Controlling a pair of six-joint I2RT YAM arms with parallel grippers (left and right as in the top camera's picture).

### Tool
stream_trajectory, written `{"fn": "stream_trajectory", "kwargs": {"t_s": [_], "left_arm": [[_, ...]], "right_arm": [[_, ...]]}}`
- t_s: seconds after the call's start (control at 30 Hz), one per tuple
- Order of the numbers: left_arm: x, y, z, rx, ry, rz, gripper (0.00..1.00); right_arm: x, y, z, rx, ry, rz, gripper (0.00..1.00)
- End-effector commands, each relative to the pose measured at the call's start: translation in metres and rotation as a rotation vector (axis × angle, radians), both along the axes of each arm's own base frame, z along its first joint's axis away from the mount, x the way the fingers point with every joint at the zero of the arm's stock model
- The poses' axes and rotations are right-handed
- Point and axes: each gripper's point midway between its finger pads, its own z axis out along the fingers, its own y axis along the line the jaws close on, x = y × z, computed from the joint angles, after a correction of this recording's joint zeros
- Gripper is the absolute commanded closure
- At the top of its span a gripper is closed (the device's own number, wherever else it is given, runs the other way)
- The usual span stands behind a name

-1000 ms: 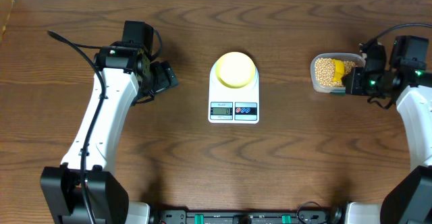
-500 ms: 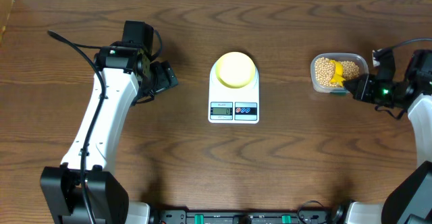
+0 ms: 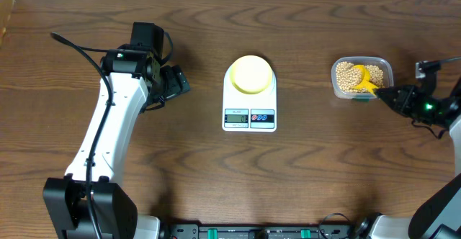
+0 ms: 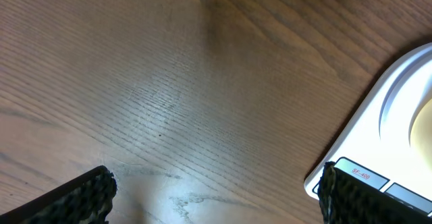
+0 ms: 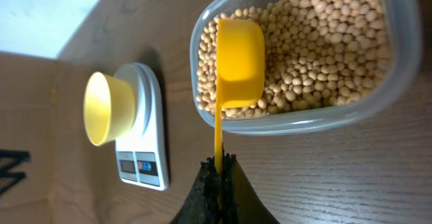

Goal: Scoop item into bowl and weigh 50g on scale
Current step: 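Lift the filled scoop out of the tub with the right gripper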

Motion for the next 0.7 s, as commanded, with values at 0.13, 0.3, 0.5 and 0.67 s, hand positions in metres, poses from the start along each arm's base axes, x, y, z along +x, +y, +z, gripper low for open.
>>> {"fn": "stream_trajectory", "kwargs": {"t_s": [0.13,0.3,0.5,0.67], "left_arm": [[0.002,0.003,0.002,0.009,-0.005,0.015,0.02],[0.002,0.003,0.002,0.009,-0.005,0.015,0.02],[0.002,0.003,0.002,0.009,-0.005,0.015,0.02],[0.002,0.003,0.002,0.009,-0.005,0.015,0.02]], "right_arm": [[-0.003,-0.009,0.004,0.152,0.053,-0.108,0.99],[-0.004,-0.012,0.012,0.252,0.071,-0.161,0.99],[-0.007,-0.023,0.017,0.346,0.105,-0.241,0.99],[-0.009,-0.026,0.032,0.431,0.057,-0.233,0.99]]}}
